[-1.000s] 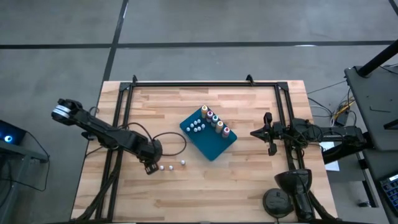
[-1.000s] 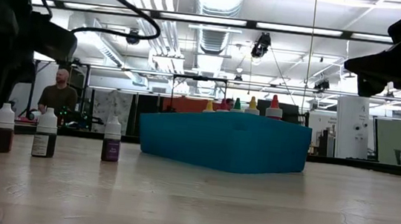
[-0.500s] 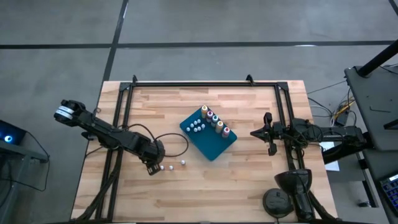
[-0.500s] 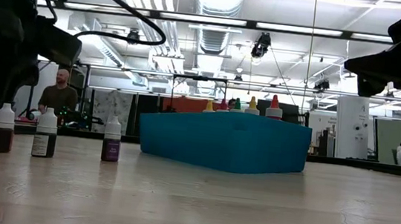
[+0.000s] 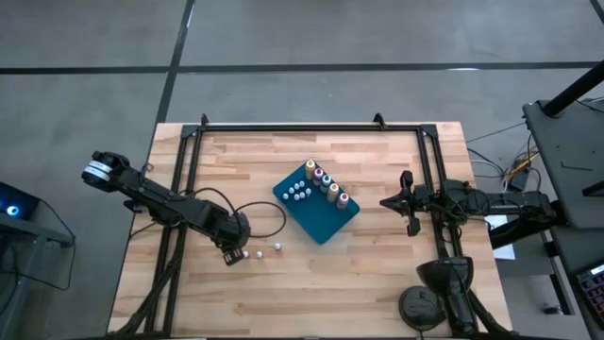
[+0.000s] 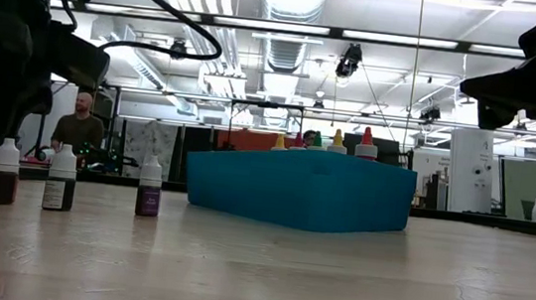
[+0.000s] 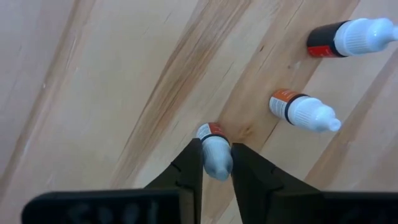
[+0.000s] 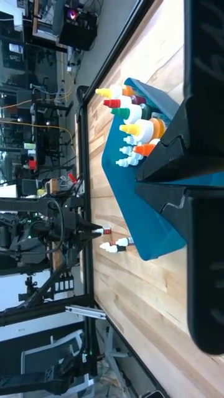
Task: Pick & Place food coloring
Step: Put the red food coloring bottle into the blue bin
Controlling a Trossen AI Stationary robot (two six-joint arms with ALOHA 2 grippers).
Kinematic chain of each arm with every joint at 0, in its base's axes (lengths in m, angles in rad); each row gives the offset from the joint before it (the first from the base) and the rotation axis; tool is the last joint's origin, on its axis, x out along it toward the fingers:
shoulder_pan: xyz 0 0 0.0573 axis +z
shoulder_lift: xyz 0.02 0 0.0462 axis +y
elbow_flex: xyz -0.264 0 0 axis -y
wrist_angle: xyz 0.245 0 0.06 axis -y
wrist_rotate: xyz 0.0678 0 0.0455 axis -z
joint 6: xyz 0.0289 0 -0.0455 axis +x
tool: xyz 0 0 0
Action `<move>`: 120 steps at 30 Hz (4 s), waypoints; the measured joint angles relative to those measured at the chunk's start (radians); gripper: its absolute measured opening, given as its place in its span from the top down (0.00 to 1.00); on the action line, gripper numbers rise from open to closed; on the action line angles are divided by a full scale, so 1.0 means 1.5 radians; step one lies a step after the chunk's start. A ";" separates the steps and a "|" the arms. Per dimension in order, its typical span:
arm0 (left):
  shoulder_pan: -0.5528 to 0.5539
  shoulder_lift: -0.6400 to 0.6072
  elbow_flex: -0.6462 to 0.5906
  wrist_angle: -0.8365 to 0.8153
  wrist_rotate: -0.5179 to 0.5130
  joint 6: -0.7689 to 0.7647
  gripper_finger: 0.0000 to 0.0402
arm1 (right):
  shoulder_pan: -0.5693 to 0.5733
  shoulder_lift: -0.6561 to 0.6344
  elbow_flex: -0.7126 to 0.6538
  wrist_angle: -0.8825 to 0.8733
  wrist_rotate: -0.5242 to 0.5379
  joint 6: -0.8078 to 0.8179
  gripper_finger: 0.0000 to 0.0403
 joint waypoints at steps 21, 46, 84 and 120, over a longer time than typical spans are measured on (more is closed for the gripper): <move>0.036 0.000 0.088 -0.091 0.019 0.019 0.90 | 0.000 0.000 0.000 0.000 0.000 -0.001 0.98; 0.221 0.152 0.326 -0.198 0.017 0.358 0.90 | 0.000 0.000 0.000 0.000 0.000 -0.001 0.98; 0.344 0.381 0.576 -0.200 -0.014 0.479 0.90 | 0.000 0.000 0.000 0.000 0.000 0.000 0.98; 0.337 0.432 0.548 -0.134 0.006 0.462 0.90 | 0.000 0.000 0.000 0.000 0.000 0.000 0.98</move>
